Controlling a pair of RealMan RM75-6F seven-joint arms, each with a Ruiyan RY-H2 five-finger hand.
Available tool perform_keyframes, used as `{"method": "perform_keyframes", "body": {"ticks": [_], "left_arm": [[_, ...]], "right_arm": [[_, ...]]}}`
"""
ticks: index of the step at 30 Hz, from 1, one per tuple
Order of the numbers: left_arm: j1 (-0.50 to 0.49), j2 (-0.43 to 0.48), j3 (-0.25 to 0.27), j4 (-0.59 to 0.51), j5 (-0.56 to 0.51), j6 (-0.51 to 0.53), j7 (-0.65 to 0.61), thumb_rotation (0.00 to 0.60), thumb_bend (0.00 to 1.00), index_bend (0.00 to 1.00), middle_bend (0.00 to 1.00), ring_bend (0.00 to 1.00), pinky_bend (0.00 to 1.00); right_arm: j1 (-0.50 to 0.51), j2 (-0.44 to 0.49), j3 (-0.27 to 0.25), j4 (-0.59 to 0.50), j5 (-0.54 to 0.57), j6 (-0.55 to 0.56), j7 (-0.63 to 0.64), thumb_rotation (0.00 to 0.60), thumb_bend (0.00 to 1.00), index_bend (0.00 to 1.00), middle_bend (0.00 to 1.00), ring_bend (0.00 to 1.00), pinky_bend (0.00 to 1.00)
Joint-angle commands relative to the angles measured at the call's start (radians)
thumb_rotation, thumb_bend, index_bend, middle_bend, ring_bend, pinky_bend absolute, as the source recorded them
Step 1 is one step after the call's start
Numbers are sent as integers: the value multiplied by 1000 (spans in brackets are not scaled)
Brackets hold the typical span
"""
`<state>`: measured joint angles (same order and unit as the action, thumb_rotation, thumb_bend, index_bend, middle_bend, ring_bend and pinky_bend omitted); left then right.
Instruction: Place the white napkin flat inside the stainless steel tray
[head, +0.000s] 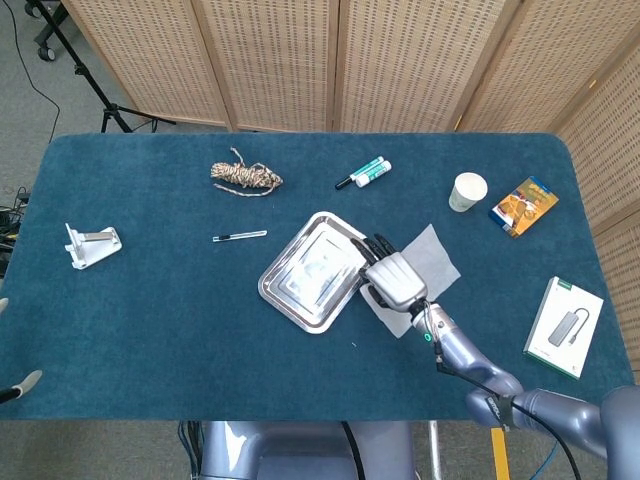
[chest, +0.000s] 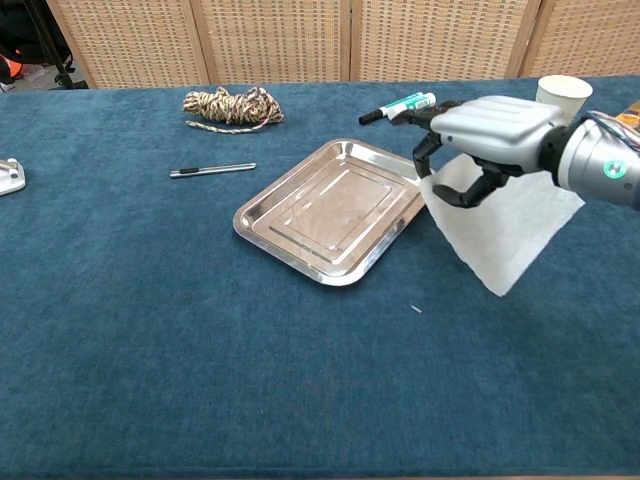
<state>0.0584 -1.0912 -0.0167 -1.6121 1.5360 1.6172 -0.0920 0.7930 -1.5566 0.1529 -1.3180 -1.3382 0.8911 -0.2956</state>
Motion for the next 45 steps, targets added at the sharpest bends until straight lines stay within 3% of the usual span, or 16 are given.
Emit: {"method": "perform_keyframes", "body": {"ticks": [1, 9, 13, 21, 33, 45], "left_arm": [[-4, 0, 0, -1, 0, -7, 3, 600, 0, 0, 0, 0, 0], [-9, 0, -6, -1, -17, -19, 5, 600, 0, 0, 0, 0, 0], [-14, 6, -13, -1, -40, -37, -14, 600, 0, 0, 0, 0, 0], [-27, 15, -19, 0, -58, -66, -37, 600, 0, 0, 0, 0, 0], [-48, 19, -30, 3, -95, -112, -43, 600, 0, 0, 0, 0, 0], [-52, 23, -34, 6, -108, -124, -58, 600, 0, 0, 0, 0, 0]], "right_arm": [[51, -47, 40, 54, 13, -14, -54, 600, 569, 616, 19, 0, 0], [126, -125, 101, 98, 99, -52, -167, 600, 569, 617, 19, 0, 0], [183, -201, 136, 128, 200, -81, -269, 600, 569, 617, 19, 0, 0], [243, -306, 151, 177, 333, -70, -402, 600, 569, 617, 19, 0, 0], [334, -481, 203, 380, 433, -58, -431, 600, 569, 617, 19, 0, 0], [379, -563, 233, 486, 455, -52, -427, 600, 569, 617, 19, 0, 0]]}}
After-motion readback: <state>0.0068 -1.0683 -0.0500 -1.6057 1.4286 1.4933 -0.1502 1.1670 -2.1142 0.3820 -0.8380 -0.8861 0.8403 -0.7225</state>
